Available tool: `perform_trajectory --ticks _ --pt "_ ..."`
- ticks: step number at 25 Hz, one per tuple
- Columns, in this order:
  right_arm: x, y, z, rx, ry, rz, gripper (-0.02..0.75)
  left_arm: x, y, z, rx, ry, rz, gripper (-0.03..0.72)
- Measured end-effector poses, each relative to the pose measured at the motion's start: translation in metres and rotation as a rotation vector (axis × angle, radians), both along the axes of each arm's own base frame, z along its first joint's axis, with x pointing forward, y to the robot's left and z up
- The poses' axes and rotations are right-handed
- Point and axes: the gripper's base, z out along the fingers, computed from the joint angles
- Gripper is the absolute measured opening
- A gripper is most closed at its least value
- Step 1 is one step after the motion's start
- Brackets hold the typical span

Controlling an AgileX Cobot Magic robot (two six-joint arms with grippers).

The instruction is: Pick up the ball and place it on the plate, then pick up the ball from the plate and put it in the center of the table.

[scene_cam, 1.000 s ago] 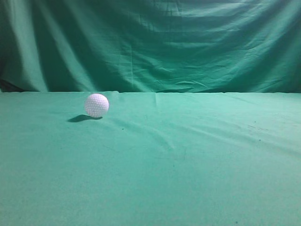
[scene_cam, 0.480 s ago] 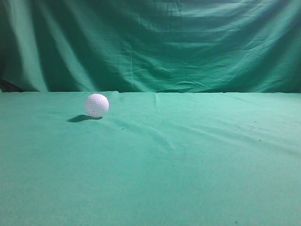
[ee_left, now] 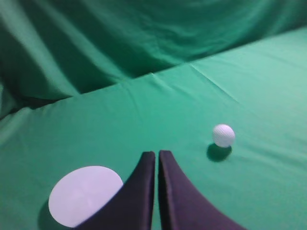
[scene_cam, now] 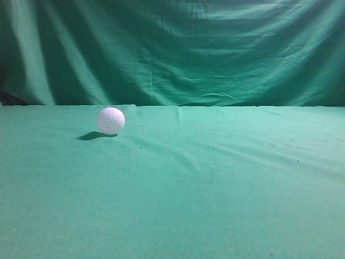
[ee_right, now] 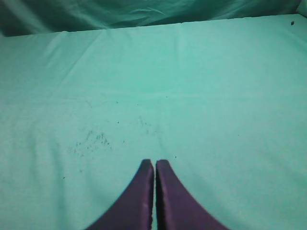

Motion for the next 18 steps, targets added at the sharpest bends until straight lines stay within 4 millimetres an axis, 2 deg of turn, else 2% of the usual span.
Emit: perform_trajectory --ticks 4,10,18 --pt "0.000 0.000 0.000 0.000 0.000 0.000 0.000 0.003 0.003 -0.027 -0.093 0.011 0.047 0.000" --pt "0.000 0.000 0.000 0.000 0.001 0.000 0.000 0.010 0.005 -0.064 -0.109 0.082 0.082 0.000" --pt "0.000 0.000 0.000 0.000 0.001 0.000 0.000 0.011 0.008 -0.067 -0.017 0.074 0.113 0.000"
